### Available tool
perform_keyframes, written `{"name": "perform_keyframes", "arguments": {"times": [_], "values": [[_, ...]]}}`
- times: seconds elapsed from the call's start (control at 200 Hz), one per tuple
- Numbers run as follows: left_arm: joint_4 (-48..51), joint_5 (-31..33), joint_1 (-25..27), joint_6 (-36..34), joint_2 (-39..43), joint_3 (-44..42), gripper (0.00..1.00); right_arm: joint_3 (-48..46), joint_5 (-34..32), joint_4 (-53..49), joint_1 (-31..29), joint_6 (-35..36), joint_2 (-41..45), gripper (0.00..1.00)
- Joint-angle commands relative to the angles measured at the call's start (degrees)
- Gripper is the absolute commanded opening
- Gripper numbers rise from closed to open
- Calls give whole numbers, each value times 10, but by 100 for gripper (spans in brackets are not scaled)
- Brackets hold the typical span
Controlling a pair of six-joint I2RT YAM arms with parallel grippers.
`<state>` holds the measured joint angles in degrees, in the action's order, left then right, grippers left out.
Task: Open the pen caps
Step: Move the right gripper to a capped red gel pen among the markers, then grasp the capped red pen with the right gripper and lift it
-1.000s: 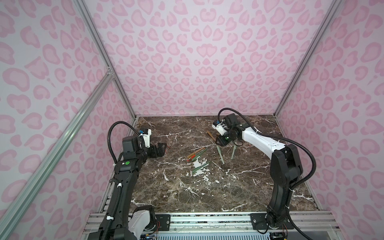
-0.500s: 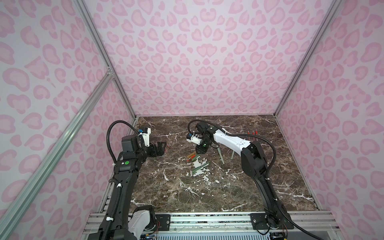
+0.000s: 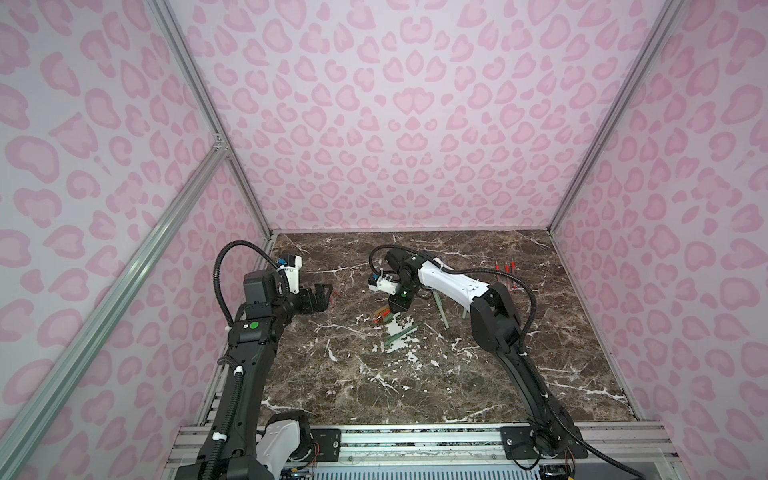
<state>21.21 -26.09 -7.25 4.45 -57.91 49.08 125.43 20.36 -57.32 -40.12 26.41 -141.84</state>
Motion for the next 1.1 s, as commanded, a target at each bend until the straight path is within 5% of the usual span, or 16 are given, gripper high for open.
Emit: {"name": "perform_keyframes", "arguments": {"times": [0.0,0.505,1.095], "values": [[-11,-1,-1,-4,-1,1,98,17,-16,-14,0,-2,-18,26],[-14,2,-1,-8,1,-4,98,69,-9,-16,0,5,-45,24],[-15,-1,-2,-5,-1,-2,98,-2,-38,-10,-10,25,-32,25]]}}
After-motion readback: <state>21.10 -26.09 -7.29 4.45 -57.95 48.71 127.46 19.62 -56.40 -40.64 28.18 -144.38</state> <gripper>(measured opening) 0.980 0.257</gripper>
